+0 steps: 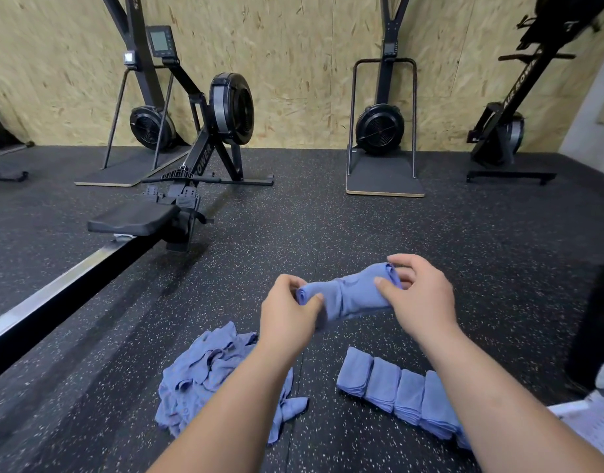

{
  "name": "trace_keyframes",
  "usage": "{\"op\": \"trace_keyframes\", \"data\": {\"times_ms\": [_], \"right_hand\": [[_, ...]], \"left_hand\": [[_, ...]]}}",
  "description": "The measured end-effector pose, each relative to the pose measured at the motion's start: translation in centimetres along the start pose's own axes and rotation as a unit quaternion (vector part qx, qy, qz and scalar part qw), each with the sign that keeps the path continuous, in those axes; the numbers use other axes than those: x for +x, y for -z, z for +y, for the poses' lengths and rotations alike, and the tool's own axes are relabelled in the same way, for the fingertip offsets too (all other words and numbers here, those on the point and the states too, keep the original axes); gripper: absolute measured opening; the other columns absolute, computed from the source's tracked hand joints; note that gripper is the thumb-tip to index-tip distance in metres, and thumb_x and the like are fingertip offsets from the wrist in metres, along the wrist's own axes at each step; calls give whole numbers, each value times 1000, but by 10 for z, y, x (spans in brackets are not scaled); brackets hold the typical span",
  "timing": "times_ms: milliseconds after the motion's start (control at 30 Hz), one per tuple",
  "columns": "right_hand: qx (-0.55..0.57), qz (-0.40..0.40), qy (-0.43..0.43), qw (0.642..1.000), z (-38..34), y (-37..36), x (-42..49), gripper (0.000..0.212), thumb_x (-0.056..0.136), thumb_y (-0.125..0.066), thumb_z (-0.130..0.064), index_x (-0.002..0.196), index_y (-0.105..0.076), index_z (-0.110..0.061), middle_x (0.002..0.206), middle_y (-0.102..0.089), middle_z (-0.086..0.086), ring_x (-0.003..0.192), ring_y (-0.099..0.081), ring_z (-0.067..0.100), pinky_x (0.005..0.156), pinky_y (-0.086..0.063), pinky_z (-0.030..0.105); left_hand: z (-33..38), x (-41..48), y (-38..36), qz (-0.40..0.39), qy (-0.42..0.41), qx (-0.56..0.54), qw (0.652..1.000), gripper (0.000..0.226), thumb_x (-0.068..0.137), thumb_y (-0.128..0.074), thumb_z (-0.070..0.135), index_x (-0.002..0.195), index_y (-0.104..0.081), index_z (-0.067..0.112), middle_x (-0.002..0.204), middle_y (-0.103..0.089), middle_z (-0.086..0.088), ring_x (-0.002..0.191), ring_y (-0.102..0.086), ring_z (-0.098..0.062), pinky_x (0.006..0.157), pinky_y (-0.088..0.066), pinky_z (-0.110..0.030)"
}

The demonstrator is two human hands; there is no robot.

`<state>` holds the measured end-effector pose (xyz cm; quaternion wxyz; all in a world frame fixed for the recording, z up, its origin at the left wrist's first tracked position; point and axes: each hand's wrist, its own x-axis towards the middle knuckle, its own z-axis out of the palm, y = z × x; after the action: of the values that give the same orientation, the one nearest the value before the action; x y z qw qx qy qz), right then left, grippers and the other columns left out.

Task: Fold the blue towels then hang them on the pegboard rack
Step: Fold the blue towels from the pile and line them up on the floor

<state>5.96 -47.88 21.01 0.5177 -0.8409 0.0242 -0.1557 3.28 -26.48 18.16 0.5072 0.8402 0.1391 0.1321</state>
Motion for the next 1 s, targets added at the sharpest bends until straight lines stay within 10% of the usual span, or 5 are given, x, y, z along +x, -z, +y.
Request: {"op": "trace_keyframes", "data": {"times_ms": [333, 433, 567, 733, 1000], "right_hand": [[-14, -98, 85, 991, -12, -26, -58, 53, 80, -72, -10, 123, -64, -40, 112, -75, -25, 105, -70, -4, 98, -56, 33], [26, -115, 88, 989, -14, -18, -67, 45, 88, -64, -1, 119, -66, -34, 104, -78, -24, 103, -72, 0, 94, -54, 30], [25, 36, 59, 997, -1, -2, -66, 25, 97, -68, -14, 113, -71, -34, 108, -72, -16, 100, -69, 3, 92, -58, 36], [148, -21, -109, 983, 17, 21, -63, 49, 103, -67, -37, 149, -50, -35, 138, -60, -4, 111, -63, 1, 97, -51, 30], [194, -106, -104, 970, 47, 49, -106, 49, 96, -77, -11, 137, -65, -36, 132, -72, -12, 119, -68, 0, 92, -58, 23]], "left_hand": [[20, -30, -30, -41, 95, -323, 941, 43, 99, -72, 38, 80, -49, 8, 50, -55, 6, 40, -49, -8, 43, -40, -18], [14, -30, -30, -31, 129, -325, 936, 60, 73, -90, 53, 101, -59, 10, 93, -74, -9, 73, -69, -18, 71, -59, -44], [13, -39, -35, -104, 146, -368, 912, 33, 95, -80, 18, 121, -60, 15, 112, -77, -12, 81, -74, -14, 64, -56, -30], [19, -63, -44, -201, 135, -338, 910, 27, 101, -71, 13, 126, -61, 10, 98, -73, -6, 70, -70, -6, 54, -53, -21], [15, -91, -57, -252, 60, -117, 959, 60, 99, -50, 72, 122, -68, 20, 118, -73, 5, 106, -68, -13, 97, -54, -37]]}}
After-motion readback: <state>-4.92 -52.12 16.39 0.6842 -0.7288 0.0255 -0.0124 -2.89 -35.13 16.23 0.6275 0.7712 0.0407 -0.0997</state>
